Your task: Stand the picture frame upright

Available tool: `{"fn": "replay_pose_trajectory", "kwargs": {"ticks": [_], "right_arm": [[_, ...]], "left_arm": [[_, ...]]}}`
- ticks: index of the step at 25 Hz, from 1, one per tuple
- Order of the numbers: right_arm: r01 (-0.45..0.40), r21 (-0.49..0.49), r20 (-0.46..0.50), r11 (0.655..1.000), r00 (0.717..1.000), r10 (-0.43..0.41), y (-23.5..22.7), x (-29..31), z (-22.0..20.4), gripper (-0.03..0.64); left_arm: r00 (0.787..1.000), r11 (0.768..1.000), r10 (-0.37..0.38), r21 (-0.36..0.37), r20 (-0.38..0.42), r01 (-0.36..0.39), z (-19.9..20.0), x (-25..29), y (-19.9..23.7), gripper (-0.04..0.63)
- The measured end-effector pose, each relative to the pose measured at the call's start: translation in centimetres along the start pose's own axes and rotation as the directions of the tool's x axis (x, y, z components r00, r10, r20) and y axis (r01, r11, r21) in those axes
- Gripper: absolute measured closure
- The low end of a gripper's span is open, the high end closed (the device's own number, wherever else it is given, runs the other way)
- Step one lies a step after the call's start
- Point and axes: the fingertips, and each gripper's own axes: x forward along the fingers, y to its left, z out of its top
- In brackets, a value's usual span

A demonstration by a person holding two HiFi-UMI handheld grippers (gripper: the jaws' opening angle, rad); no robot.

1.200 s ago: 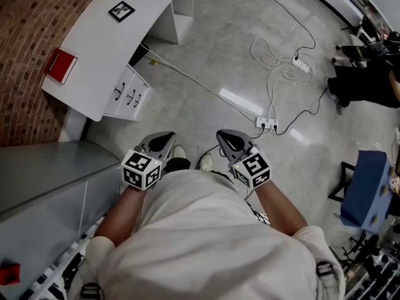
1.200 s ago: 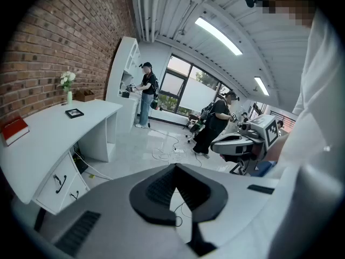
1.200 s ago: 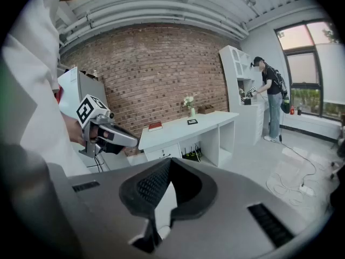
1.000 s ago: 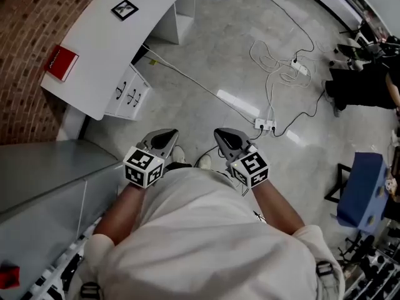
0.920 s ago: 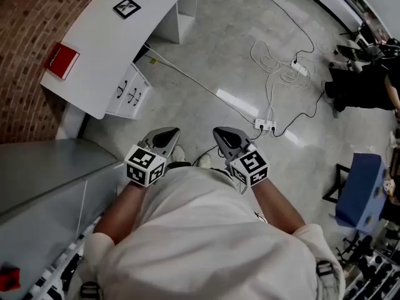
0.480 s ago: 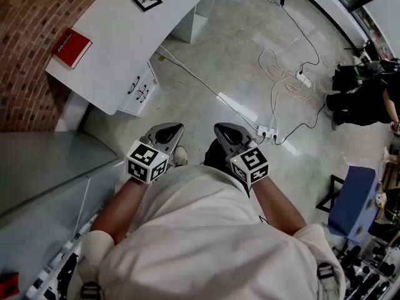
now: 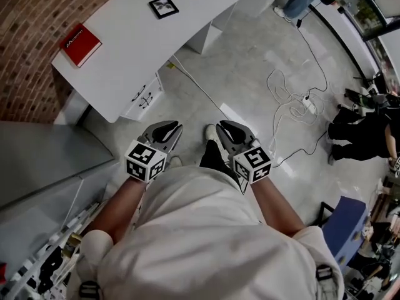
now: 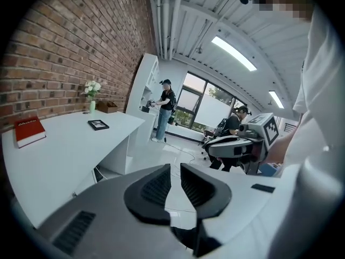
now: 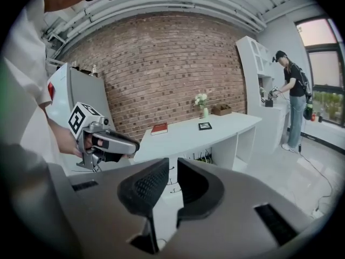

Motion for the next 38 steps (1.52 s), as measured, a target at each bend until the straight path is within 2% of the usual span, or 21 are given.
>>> {"fn": "replay_pose_trajectory", "kwargs": {"ticks": [9,15,20,25,29,38], "right_arm": [[-0.124,-0.054,0.001,0.991,0.992,0.125,-12.0,2.9,5.3,0.586],[-0.187,-0.089,0.007,0.978,0.982,0.189,-18.7,4.2,7.4,0.575],[-0.233,-0.098,-0.013,0.968,0.972,0.233,-22.5,5.9,7.8,0.558],[-0.269,-0.063,-0.036,0.961,0.963,0.267,-24.3,8.1,8.2,0.558],[-0.286,-0.011,-0.048,0.958,0.957,0.285,-25.6,10.8,9.1,0.558],[-0.25,-0.023,-0.126,0.968,0.961,0.245,-28.5,19.4,12.5,0.558]], "left_arm": [[0.986,0.985,0.164,-0.052,0.016,-0.163,6.9,8.4,2.4,0.52],[0.966,0.964,0.256,-0.081,0.033,-0.253,10.4,13.2,3.3,0.514],[0.946,0.942,0.323,-0.109,0.037,-0.317,12.0,15.1,4.7,0.514],[0.933,0.925,0.358,-0.15,0.033,-0.35,12.7,15.4,6.8,0.514],[0.93,0.92,0.366,-0.165,0.045,-0.354,13.7,15.9,9.6,0.517],[0.937,0.924,0.342,-0.206,0.069,-0.322,16.6,17.2,19.5,0.525]]}}
